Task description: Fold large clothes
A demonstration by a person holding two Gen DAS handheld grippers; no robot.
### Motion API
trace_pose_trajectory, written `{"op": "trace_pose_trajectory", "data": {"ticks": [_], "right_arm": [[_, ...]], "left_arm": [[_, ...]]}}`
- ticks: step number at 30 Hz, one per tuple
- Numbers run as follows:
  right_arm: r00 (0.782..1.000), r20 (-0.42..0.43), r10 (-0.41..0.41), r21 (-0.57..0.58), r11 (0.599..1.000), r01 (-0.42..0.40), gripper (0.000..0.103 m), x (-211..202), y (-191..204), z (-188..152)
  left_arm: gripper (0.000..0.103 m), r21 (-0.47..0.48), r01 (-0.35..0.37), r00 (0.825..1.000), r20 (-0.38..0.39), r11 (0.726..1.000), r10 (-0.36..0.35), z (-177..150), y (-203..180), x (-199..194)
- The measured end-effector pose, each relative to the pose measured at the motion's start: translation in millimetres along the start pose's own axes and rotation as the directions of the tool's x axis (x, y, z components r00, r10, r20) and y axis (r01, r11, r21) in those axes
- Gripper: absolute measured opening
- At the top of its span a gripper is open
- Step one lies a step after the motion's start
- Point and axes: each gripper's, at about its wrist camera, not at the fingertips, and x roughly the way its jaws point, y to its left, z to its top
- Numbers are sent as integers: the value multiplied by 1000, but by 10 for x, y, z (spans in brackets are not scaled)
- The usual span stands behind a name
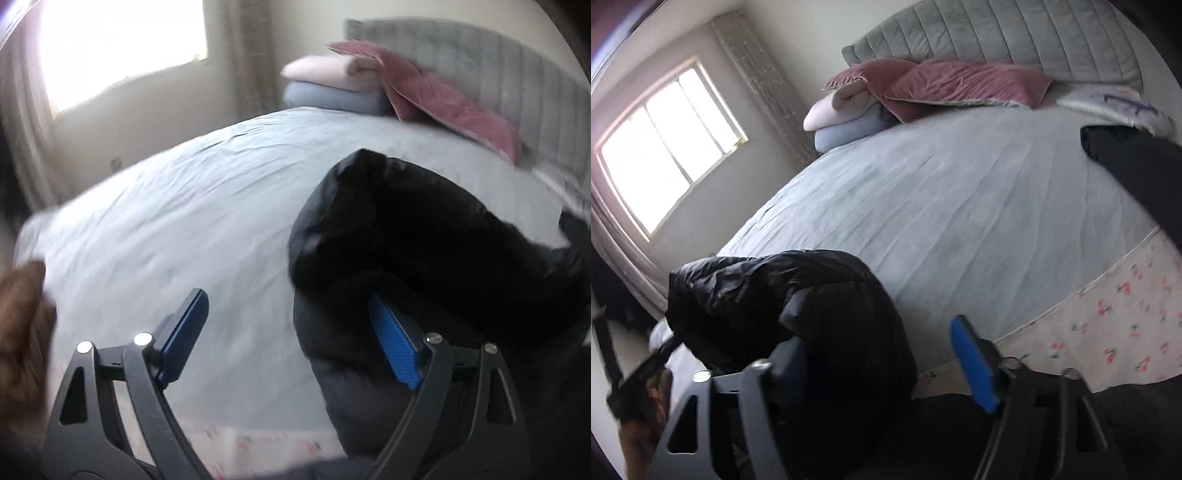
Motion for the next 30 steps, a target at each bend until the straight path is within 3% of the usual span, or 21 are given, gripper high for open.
{"op": "trace_pose_trajectory", "data": {"ticks": [1, 2, 3, 4, 5, 7, 9, 11, 14, 18, 22, 25, 26, 27, 28, 29, 30], "right_arm": [[1000, -9, 21, 8, 1000, -21, 77, -11, -10, 2], [999, -12, 34, 12, 999, -34, 77, -21, -5, 12], [999, -7, 46, 6, 999, -46, 77, -57, 8, -3], [999, 9, 50, -26, 998, -50, 77, -104, 61, 0], [999, 26, 42, -65, 997, -40, 77, -135, 120, 12], [997, 77, 22, -155, 988, -9, 79, -248, 250, -3], [990, 142, 20, -243, 970, 15, 89, -344, 404, -45], [982, 180, 47, -295, 955, 9, 91, -388, 489, -89], [977, 201, 71, -366, 930, 8, 92, -408, 601, -154], [982, 155, 109, -464, 885, -25, 92, -328, 776, -275], [972, 217, 91, -512, 858, 34, 92, -266, 886, -356], [960, 246, 135, -440, 898, -14, 89, -201, 752, -303], [958, 235, 162, -410, 911, -54, 72, -174, 694, -287], [961, 206, 186, -387, 917, -94, 36, -122, 649, -265], [969, 179, 167, -362, 928, -93, 15, -64, 616, -234], [971, 192, 142, -349, 935, -68, 8, -71, 597, -217], [964, 238, 116, -334, 942, -31, 8, -154, 584, -191]], "left_arm": [[80, 26, 2, 1000, 2, 1000, -2, 48, -41, 36], [62, 47, 13, 1000, -1, 999, -13, 74, -70, 50], [24, 54, 32, 999, -4, 998, -32, 94, -80, 27], [8, 35, 53, 999, -2, 998, -53, 119, -96, -57], [6, 13, 69, 998, 12, 998, -69, 100, -114, -69], [5, -15, 161, 980, 122, 987, -158, 108, -188, -366], [4, 15, 209, 960, 189, 978, -209, 76, -347, -609], [4, 67, 254, 932, 248, 965, -263, -4, -490, -904], [4, 150, 304, 890, 307, 941, -336, -152, -657, -1309], [4, 262, 319, 852, 341, 911, -397, -277, -830, -1695], [3, 348, 306, 840, 340, 886, -424, -407, -904, -1935], [3, 365, 295, 841, 340, 883, -421, -501, -841, -2010], [4, 364, 285, 846, 341, 887, -411, -511, -820, -2009], [4, 363, 269, 853, 341, 892, -396, -503, -821, -1980], [4, 364, 239, 865, 342, 900, -367, -512, -796, -1940], [4, 361, 216, 877, 338, 907, -343, -523, -803, -1894], [4, 356, 193, 888, 334, 915, -317, -503, -797, -1824]]}}
